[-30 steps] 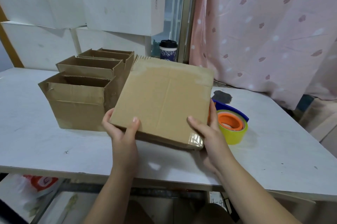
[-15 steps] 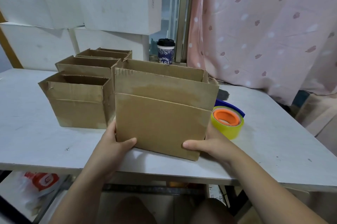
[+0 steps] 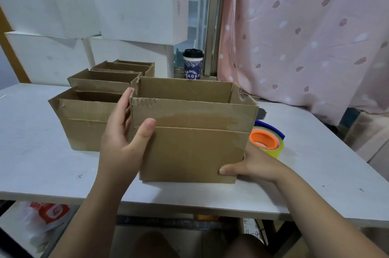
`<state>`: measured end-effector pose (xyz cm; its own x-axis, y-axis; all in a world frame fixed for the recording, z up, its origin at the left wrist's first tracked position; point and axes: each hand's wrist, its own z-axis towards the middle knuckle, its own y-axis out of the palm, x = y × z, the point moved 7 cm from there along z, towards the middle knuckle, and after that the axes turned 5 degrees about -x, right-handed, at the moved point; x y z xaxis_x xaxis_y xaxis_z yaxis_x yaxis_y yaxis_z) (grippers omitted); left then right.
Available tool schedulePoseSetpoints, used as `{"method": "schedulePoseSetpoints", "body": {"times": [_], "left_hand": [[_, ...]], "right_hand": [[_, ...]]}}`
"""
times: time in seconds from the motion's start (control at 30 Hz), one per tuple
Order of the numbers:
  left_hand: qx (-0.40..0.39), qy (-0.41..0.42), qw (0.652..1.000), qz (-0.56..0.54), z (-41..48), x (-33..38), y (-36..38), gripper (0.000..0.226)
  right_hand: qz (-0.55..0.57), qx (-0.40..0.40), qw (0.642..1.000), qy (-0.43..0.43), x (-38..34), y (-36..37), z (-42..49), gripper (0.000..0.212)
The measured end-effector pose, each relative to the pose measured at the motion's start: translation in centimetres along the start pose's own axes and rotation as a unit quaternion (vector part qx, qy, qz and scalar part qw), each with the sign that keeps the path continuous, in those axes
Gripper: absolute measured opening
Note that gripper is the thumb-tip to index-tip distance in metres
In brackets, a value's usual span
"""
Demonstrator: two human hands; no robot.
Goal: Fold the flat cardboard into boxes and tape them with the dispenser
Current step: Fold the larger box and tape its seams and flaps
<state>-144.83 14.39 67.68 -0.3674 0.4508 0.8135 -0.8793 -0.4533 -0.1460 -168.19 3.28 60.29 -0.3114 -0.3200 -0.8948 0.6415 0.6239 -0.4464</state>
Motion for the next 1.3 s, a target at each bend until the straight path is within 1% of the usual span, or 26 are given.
{"method": "schedulePoseSetpoints", "body": {"times": [0.07, 0.1, 0.13, 0.2, 0.23, 0.3, 0.33, 0.4, 0.47, 0.6, 0.7, 0.8, 0.9, 0.97, 1.03, 1.1, 1.17, 1.23, 1.27, 1.3], "left_hand": [[0.003, 0.005, 1.000, 0.020, 0.4, 0.1, 0.2, 0.054], [-0.001, 0.006, 0.999, 0.034, 0.6, 0.1, 0.4, 0.048], [-0.005, 0.005, 0.999, 0.043, 0.7, 0.0, 0.6, 0.042], [-0.007, 0.003, 0.999, 0.044, 0.8, -0.4, 1.0, 0.032], [-0.003, 0.006, 0.999, 0.041, 0.8, -0.5, 1.1, 0.027], [0.007, 0.015, 0.999, 0.034, 0.7, -0.7, 1.0, 0.018], [0.007, 0.019, 0.999, 0.031, 0.6, -0.8, 1.0, 0.015], [-0.001, 0.025, 0.999, 0.032, 0.5, -0.8, 1.0, 0.015], [-0.014, 0.027, 0.999, 0.044, 0.6, -0.8, 0.9, 0.019], [-0.019, 0.035, 0.995, 0.092, 1.2, -0.6, 0.5, 0.024], [0.004, 0.027, 0.996, 0.083, 1.6, -0.8, 0.4, 0.022], [0.041, 0.004, 0.998, 0.055, 1.4, -1.4, 0.3, 0.039], [0.045, -0.001, 0.999, 0.019, 1.3, -1.7, 0.5, 0.052], [0.047, -0.017, 0.999, -0.008, 1.6, -1.9, 0.4, 0.053], [0.042, -0.051, 0.997, -0.032, 1.9, -2.2, 0.4, 0.052], [0.035, -0.080, 0.996, -0.029, 2.0, -2.3, 0.3, 0.053], [0.027, -0.084, 0.996, 0.027, 2.0, -1.4, 0.2, 0.053], [0.018, -0.038, 0.987, 0.154, 2.2, 0.6, 0.3, 0.052], [0.010, 0.003, 0.972, 0.234, 2.3, 1.8, 0.5, 0.053], [0.000, 0.047, 0.950, 0.309, 2.5, 3.0, 1.1, 0.056]], "right_hand": [[0.008, 0.029, 0.999, -0.031, -1.1, -0.3, -0.1, 0.088], [0.022, 0.063, 0.996, -0.065, -2.0, -0.6, -0.3, 0.087], [0.035, 0.110, 0.987, -0.108, -3.2, -1.2, -0.7, 0.084], [0.038, 0.207, 0.958, -0.195, -5.6, -2.5, -1.5, 0.074], [0.030, 0.243, 0.944, -0.220, -6.5, -3.0, -1.7, 0.068], [0.008, 0.279, 0.933, -0.226, -7.3, -3.3, -1.7, 0.060], [0.004, 0.279, 0.934, -0.225, -7.5, -3.2, -1.6, 0.056], [0.007, 0.253, 0.942, -0.219, -7.6, -2.4, -1.3, 0.051], [0.017, 0.233, 0.949, -0.211, -7.4, -1.9, -1.1, 0.052], [0.018, 0.260, 0.943, -0.209, -7.1, -2.4, -1.3, 0.039], [0.016, 0.282, 0.936, -0.212, -6.9, -2.3, -1.2, 0.027], [0.014, 0.299, 0.931, -0.209, -6.6, -2.6, -1.1, 0.024], [0.038, 0.306, 0.930, -0.201, -6.2, -3.1, -0.8, 0.031], [0.047, 0.311, 0.928, -0.202, -6.0, -3.3, -0.7, 0.041], [0.053, 0.309, 0.930, -0.194, -5.9, -3.5, -0.4, 0.052], [0.056, 0.283, 0.938, -0.191, -5.9, -3.7, 0.0, 0.061], [0.063, 0.253, 0.947, -0.189, -5.9, -3.9, 0.4, 0.067], [0.083, 0.235, 0.951, -0.181, -5.8, -4.0, 0.7, 0.068], [0.084, 0.233, 0.953, -0.176, -5.8, -4.1, 0.7, 0.067], [0.078, 0.233, 0.954, -0.170, -5.7, -4.0, 0.8, 0.065]]}}
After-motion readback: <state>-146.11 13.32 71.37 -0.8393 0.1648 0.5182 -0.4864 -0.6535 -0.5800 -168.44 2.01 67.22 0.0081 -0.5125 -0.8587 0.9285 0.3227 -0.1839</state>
